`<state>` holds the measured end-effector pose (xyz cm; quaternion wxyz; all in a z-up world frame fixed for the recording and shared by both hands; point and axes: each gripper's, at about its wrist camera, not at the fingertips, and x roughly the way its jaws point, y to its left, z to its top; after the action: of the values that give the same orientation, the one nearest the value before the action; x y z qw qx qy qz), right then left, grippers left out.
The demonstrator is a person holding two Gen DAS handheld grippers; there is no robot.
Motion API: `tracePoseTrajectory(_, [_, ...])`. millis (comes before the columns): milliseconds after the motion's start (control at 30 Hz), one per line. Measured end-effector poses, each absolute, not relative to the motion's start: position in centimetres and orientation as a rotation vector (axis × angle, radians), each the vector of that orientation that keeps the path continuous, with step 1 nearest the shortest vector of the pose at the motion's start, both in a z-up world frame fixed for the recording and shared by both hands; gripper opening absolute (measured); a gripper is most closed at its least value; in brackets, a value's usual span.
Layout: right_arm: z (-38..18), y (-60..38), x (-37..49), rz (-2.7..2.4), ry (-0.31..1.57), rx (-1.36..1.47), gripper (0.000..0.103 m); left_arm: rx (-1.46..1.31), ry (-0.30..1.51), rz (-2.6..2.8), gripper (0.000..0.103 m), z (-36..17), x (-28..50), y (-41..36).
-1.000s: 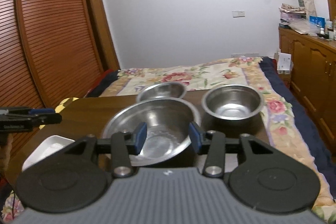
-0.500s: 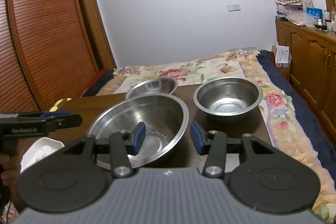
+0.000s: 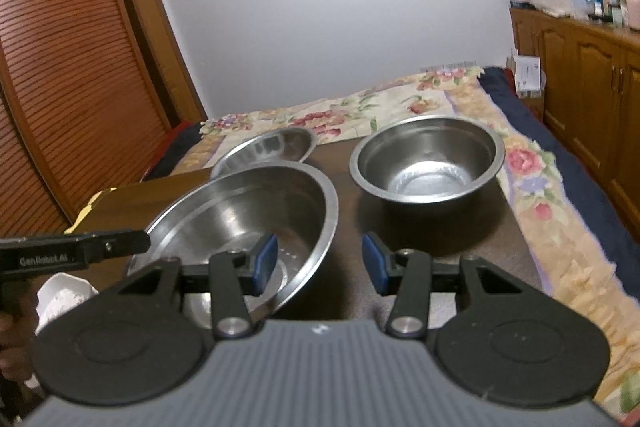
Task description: Organize plates and bowls
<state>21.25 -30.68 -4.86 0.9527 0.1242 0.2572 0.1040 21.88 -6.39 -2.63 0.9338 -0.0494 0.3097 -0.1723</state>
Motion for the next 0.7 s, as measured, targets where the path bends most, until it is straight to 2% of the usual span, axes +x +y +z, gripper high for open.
tracePoseTrajectory(333, [-5.66,-30.53,21.77,0.231,0.556,0.315,0.045,-0.134,0.657,-0.365,0.027,-2.93,22.24,-6.31])
tracePoseTrajectory(533, [-5.67,-30.18,21.96,0.255,0.562,0.335,0.032,-0.146,0.669,-0.38,0.022,-3.16,22.21,-6.56])
tracePoseTrajectory(600, [-5.69,-30.21,21.89,0.267,0.559,0.342,0.023,-0.14,0.673,-0.385,0.022,-3.1,22.03,-6.61])
tracePoseTrajectory(700, [-5.76,-30.59,21.88,0.285,0.556,0.36,0.022,-0.154,0.681,-0.394,0.021,-3.01,21.76,-6.33])
